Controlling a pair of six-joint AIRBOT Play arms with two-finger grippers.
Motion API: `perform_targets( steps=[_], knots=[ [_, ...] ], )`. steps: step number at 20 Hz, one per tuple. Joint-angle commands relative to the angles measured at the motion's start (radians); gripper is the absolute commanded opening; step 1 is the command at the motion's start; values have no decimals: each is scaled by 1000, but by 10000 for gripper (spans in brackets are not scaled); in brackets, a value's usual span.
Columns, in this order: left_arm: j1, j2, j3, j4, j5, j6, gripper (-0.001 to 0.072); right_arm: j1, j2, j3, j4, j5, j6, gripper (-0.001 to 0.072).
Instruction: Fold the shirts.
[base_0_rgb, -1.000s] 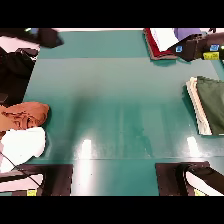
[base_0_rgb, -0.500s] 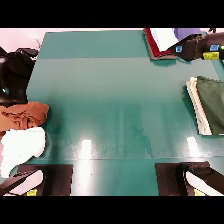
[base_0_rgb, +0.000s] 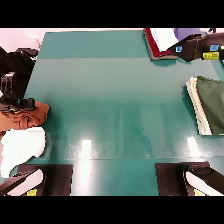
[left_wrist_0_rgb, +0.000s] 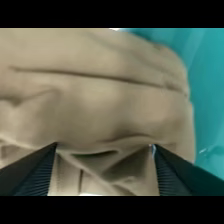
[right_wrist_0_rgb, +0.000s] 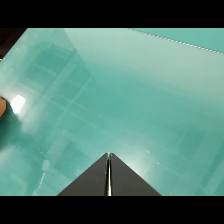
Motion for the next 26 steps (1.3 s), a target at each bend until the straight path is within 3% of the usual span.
perform_targets(
  steps=[1, 4, 8, 12, 17, 24, 26],
  knots=[
    [2, 1, -11, -58, 50, -1, 373, 0, 0, 1, 1, 0, 0, 21],
    [2, 2, -9, -59, 40, -1, 25, 0, 0, 1, 2, 0, 0, 21],
    [1, 51, 122, -77, -7, -1, 21, 0, 9, 1, 4, -54, 0, 21],
    [-95, 179, 453, -97, -30, 12, 20, 0, 60, 2, 4, -215, 0, 20],
    [-426, 190, 811, -95, -89, 34, 19, -2, 78, 27, 2, -278, 0, 20],
    [-843, -3, 863, -90, -72, 40, 19, -112, -38, 303, 2, -126, 0, 20],
    [-961, -119, 863, -109, -69, 105, 22, -154, -59, 375, 2, -83, 1, 20]
  ],
)
